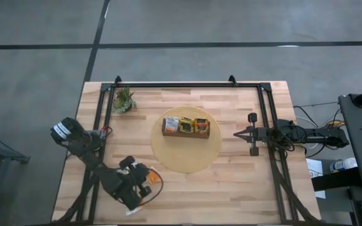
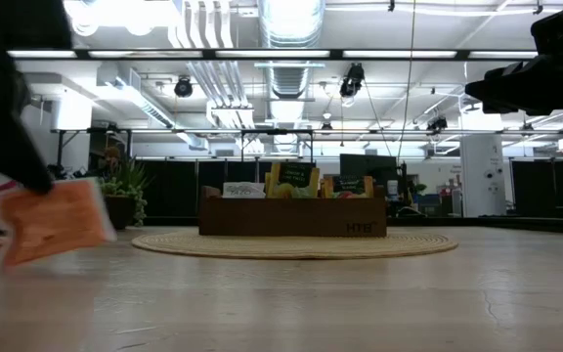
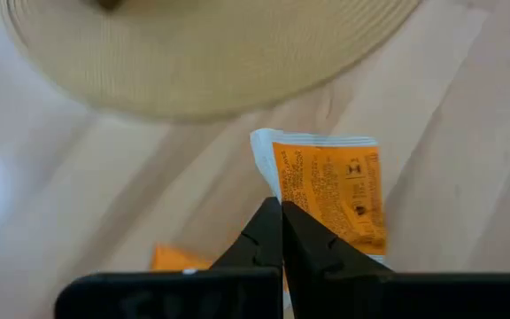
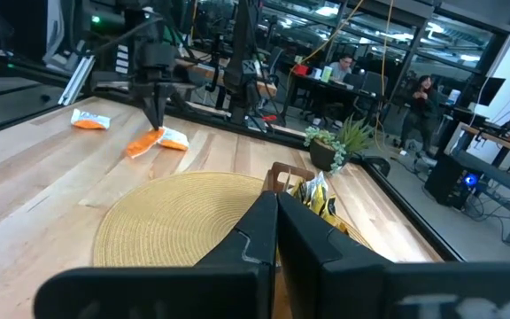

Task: Pick & Place Tea
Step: Put the white tea bag into the left section of the wooden organizer

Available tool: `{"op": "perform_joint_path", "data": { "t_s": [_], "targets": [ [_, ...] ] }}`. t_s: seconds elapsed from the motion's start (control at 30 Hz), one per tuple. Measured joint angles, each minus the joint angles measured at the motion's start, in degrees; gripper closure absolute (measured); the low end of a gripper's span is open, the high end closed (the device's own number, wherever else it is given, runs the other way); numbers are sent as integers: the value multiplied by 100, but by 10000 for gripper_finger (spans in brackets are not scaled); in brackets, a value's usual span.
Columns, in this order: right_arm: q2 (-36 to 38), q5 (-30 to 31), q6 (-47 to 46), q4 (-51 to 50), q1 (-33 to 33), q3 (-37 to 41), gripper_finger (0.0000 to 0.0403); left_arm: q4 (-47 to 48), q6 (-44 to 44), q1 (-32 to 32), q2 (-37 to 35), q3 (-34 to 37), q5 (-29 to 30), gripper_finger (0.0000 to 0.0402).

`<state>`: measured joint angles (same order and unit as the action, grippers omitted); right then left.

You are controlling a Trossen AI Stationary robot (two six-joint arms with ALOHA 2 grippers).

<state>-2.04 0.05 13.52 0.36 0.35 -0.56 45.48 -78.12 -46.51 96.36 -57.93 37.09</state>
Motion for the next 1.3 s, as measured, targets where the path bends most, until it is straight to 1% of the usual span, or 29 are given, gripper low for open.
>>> {"op": "perform_joint_path", "data": {
  "t_s": [0.17, 0.23, 0.4, 0.67, 0.9, 1.0, 1.1, 1.3],
  "targets": [
    [0, 0, 0, 1, 0, 0, 394, 16, 1189, 402, 0, -213, 85, 401],
    [0, 1, 0, 1, 0, 0, 394, 16, 1660, 544, 0, -288, 218, 401],
    [0, 0, 0, 2, -1, 0, 394, 45, 2739, 850, -2, -451, 692, 401],
    [1, 1, 0, 0, -1, 0, 394, 47, 4175, 1113, -4, -483, 1723, 401],
    [0, 0, 0, 2, 1, 0, 394, 44, 5111, 1328, -4, -474, 2868, 401],
    [0, 0, 0, 0, -1, 0, 394, 46, 5448, 1476, -4, -468, 3216, 401],
    [0, 1, 0, 1, -1, 0, 394, 40, 5702, 1668, -4, -436, 3417, 401],
    [0, 2, 0, 2, -1, 0, 394, -76, 6096, 2229, -7, -178, 3523, 401]
  ]
}}
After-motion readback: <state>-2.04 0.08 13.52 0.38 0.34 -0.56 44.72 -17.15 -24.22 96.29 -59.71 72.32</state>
